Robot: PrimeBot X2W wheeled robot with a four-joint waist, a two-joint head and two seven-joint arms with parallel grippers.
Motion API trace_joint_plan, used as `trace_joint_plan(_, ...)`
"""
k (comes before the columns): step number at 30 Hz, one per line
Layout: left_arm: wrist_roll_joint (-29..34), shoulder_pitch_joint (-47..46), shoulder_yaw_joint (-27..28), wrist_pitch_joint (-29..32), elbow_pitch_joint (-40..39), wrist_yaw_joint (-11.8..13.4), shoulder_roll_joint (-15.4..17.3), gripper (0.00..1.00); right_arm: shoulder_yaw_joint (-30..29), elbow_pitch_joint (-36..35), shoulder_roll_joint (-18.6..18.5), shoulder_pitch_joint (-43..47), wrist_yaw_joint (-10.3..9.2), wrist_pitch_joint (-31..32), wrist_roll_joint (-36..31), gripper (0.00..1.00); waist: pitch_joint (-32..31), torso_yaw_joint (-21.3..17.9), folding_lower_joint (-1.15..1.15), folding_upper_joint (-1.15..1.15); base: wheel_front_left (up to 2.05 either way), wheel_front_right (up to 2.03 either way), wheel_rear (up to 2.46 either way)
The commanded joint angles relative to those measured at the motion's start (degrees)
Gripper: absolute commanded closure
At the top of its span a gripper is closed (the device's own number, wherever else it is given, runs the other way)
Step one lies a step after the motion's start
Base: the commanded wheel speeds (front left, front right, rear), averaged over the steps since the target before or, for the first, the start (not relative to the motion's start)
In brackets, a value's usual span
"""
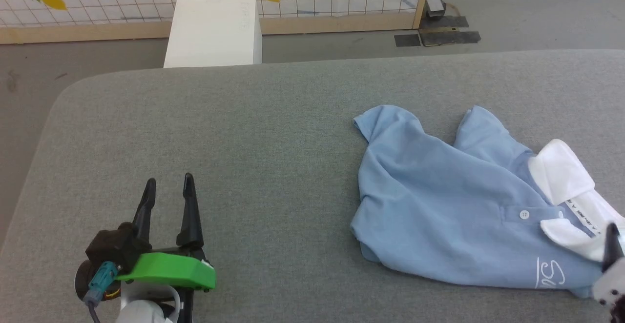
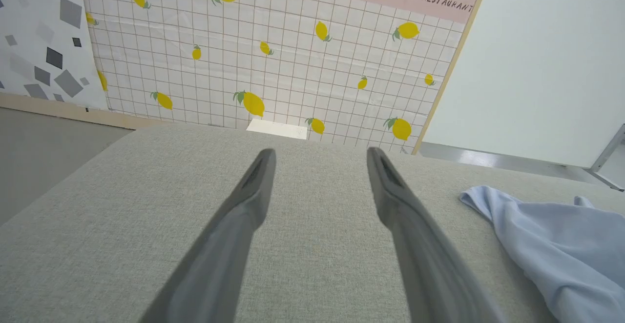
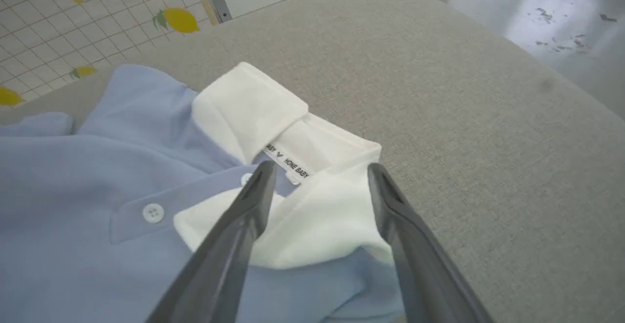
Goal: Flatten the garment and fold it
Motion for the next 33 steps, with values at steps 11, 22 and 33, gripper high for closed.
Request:
trace_joint_plan(11, -1.1, -11.1, -12.7, -0.1, 7.2, -2.7, -0.1, 0.00, 18.5, -6.3, 0.1, 2.7, -0.08, -17.5, 3.6, 0.00, 4.2, -3.9, 0.00, 0.00, 0.00, 0.00, 0.00)
trace_joint_plan(22, -9.3, -33.0, -28.6, 17.3, 28.3, -1.2, -0.1, 0.00, 25.0, -5.4, 0.1, 0.0, -0.08, -20.3, 6.1, 0.00, 10.1, -10.8, 0.00, 0.00, 0.00, 0.00, 0.00)
trace_joint_plan(33, -18.7, -38.9, -37.3, 41.3, 39.7, -1.0, -0.1, 0.69, 26.8, -2.6, 0.1, -1.2, -0.08, -22.0, 6.8, 0.00, 10.7, -12.3, 0.00, 0.00, 0.00, 0.00, 0.00)
